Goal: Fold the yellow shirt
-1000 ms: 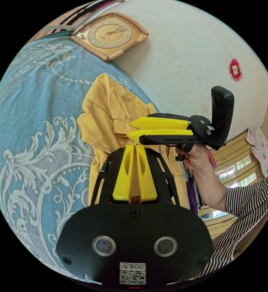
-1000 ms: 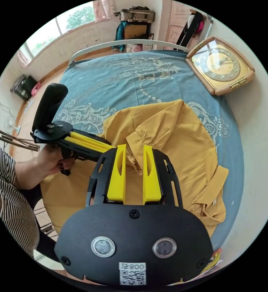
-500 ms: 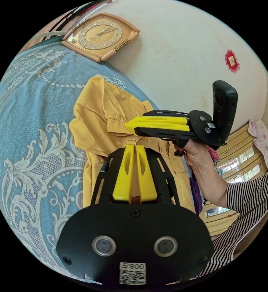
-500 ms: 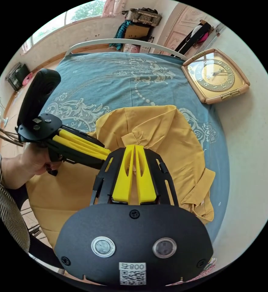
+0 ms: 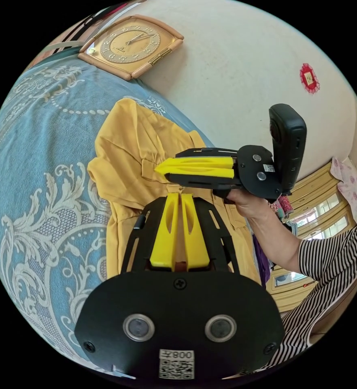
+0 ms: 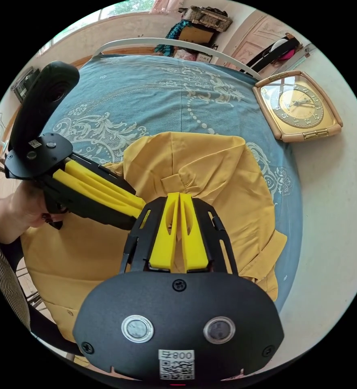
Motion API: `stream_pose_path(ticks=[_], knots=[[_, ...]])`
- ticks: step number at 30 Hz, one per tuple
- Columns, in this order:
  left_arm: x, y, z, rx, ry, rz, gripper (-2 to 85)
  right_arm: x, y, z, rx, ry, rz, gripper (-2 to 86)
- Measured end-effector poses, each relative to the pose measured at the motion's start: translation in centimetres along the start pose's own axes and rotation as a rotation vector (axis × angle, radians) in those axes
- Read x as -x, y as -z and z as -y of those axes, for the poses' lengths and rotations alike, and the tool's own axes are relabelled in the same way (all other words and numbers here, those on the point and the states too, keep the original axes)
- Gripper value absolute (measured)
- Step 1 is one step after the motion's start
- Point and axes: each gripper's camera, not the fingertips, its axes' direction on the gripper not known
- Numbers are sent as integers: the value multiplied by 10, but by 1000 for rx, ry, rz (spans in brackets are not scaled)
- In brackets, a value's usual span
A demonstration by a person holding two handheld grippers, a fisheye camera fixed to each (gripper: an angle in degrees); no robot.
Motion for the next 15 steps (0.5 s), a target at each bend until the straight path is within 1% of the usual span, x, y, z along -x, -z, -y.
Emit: stream_pose_path(ticks=[5, 6, 9, 11, 15], knots=[[-12, -10, 5, 3, -6, 6, 9, -8, -3, -9, -31, 5, 38, 22], [-13, -10, 6, 3, -7, 6, 9, -8, -3, -12, -33, 26, 45, 47], [-20, -16, 10, 15, -15, 10, 8, -6, -13, -20, -25, 79, -8, 69], [-26, -21, 13, 25, -19, 20, 8, -6, -25, -24, -21, 101, -28, 65], [-32, -24, 16, 18, -16, 14, 9, -21, -53, -36, -12, 79, 7, 49]])
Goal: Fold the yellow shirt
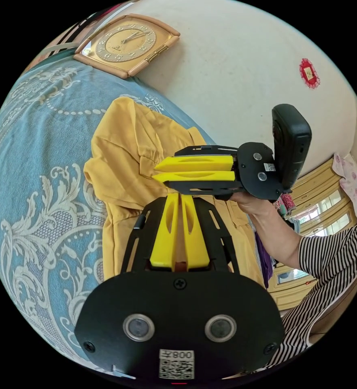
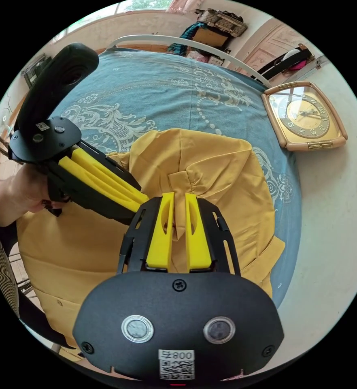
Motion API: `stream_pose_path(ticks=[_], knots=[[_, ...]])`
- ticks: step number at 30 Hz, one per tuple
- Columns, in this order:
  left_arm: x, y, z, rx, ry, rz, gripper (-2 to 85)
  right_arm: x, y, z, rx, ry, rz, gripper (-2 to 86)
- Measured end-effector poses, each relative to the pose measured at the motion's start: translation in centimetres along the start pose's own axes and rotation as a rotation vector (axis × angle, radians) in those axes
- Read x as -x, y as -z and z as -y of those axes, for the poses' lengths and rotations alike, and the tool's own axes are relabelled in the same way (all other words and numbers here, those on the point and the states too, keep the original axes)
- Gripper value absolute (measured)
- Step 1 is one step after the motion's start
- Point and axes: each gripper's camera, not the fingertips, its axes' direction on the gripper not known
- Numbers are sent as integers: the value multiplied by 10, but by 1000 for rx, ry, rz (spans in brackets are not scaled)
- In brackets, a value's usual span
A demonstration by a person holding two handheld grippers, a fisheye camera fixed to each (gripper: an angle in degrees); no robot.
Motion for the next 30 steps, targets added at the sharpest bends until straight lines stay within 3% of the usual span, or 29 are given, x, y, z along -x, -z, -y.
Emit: stream_pose_path(ticks=[8, 13, 19, 30], knots=[[-18, -5, 11, -33, -17, -59, 9, -49, -25, -62, -75, -154, 19, 8], [-36, -8, 18, -52, -56, -88, 9, -131, -37, -149, -220, -462, 185, 6], [-54, -22, 28, -33, -52, -132, 10, -194, -93, -249, -316, -676, 451, 5], [-81, -39, 48, -9, -65, -189, 7, -246, -172, -338, -308, -743, 477, 4]])
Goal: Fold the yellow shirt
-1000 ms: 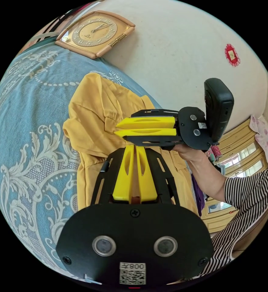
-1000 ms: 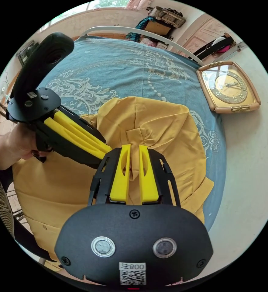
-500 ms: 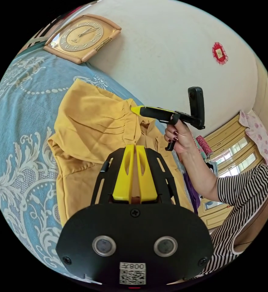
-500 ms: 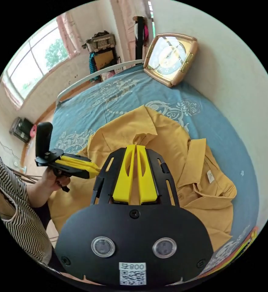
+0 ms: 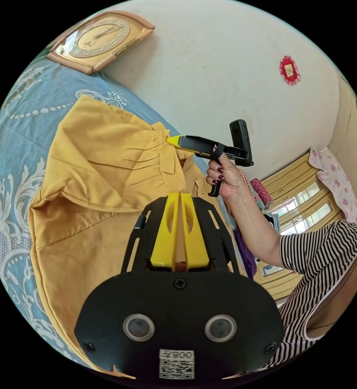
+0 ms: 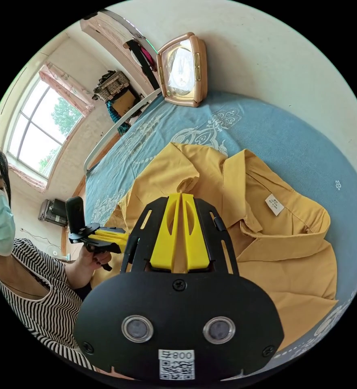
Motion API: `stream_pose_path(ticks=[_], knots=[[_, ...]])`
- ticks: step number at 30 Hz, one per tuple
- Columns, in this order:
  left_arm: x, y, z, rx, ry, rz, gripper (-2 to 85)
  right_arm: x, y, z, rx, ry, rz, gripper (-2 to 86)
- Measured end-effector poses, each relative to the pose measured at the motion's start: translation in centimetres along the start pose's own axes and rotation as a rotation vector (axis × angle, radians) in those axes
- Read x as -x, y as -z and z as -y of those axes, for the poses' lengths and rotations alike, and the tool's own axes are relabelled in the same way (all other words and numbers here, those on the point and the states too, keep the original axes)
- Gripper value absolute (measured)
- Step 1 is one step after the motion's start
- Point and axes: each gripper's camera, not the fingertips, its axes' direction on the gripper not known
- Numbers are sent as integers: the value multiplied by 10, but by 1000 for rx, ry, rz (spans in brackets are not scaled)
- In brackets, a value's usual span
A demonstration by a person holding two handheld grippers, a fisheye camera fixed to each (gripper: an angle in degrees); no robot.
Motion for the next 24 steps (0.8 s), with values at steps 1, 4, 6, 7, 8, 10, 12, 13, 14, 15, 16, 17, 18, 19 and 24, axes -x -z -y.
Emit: stream_pose_path(ticks=[1, 4, 6, 7, 8, 10, 12, 13, 14, 15, 16, 17, 18, 19, 24], knots=[[-2, -1, 2, 2, -4, -5, 6, -11, -2, -2, -3, -3, -19, 4], [-6, -3, 8, 14, 1, -2, 4, -39, -14, -8, 23, -10, -36, 4], [-7, -1, 11, 6, 9, 13, 3, -58, -27, -13, 71, -28, -47, 4], [-8, -1, 12, 3, 18, 22, 3, -69, -34, -18, 85, -48, -44, 4], [-9, -1, 14, 1, 28, 31, 3, -74, -36, -22, 87, -56, -37, 4], [-10, -1, 18, 4, 36, 38, 3, -94, -43, -36, 84, -91, -5, 4], [-13, -2, 21, 16, 39, 35, 2, -107, -45, -46, 79, -118, 12, 4], [-16, -3, 24, 22, 37, 35, 2, -115, -47, -53, 78, -135, 33, 5], [-19, -1, 26, 10, 33, 44, 2, -118, -47, -57, 76, -141, 38, 5], [-21, 0, 27, 4, 30, 55, 3, -124, -47, -63, 73, -149, 30, 5], [-25, 2, 29, -5, 24, 83, 3, -129, -48, -70, 72, -161, 22, 6], [-29, 3, 32, -14, 16, 113, 3, -132, -47, -73, 66, -169, 23, 7], [-31, 3, 33, -12, 9, 132, 3, -136, -45, -81, 51, -181, 28, 7], [-36, 2, 37, 10, 1, 182, 3, -139, -43, -89, 41, -189, 23, 7], [-48, -12, 51, 141, -20, 224, 3, -140, -38, -124, 24, -186, -10, 6]])
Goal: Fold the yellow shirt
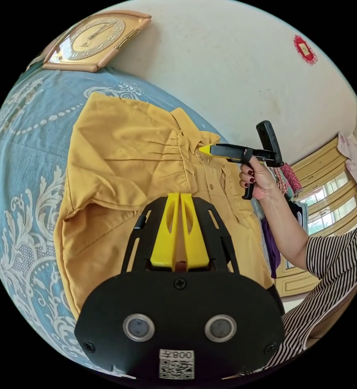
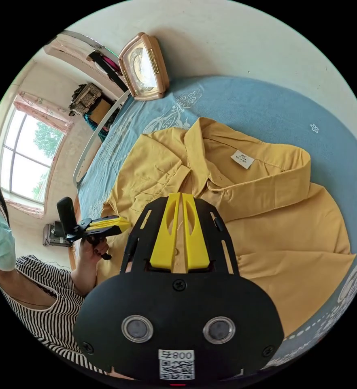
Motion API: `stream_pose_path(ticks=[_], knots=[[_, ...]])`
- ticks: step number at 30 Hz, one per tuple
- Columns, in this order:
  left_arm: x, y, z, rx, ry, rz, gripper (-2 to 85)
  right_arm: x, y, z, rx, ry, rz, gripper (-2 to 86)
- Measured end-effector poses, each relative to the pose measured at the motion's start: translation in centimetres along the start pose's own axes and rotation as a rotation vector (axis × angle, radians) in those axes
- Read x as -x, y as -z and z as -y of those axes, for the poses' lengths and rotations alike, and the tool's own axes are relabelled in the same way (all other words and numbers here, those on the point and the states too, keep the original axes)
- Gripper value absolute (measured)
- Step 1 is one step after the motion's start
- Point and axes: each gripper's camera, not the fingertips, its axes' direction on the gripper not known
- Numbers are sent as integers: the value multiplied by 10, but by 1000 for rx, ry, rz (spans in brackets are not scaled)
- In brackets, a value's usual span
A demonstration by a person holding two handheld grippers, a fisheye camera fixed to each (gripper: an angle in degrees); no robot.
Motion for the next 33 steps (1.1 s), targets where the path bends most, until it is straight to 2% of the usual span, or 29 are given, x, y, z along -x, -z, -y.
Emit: stream_pose_path(ticks=[3, 6, 9, 12, 19, 23, 26, 30, 33], knots=[[-5, 8, 2, -34, 13, 4, 3, 23, -10, -14, 17, 103, -7, 4], [-9, 26, 4, -110, 43, 121, 3, 57, -36, -25, 98, 244, -55, 2], [-8, 19, 12, 0, 45, 110, 4, 70, -67, -44, 196, 301, -126, 2], [-16, 18, 18, 49, 5, 80, 4, 71, -65, -62, 192, 308, -104, 2], [-35, 39, 17, -53, 6, 101, 3, 53, -25, -117, 62, 199, -97, 2], [-45, 31, 24, 71, -33, 137, 3, 32, 19, -171, -5, 97, -188, 1], [-56, 36, 24, 105, -69, 175, 3, 10, 45, -221, -21, -10, -335, 1], [-63, 52, 20, 60, -62, 210, 3, -12, 62, -262, -47, -89, -347, 1], [-69, 54, 19, 92, -75, 225, 3, -20, 64, -267, -65, -90, -357, 1]])
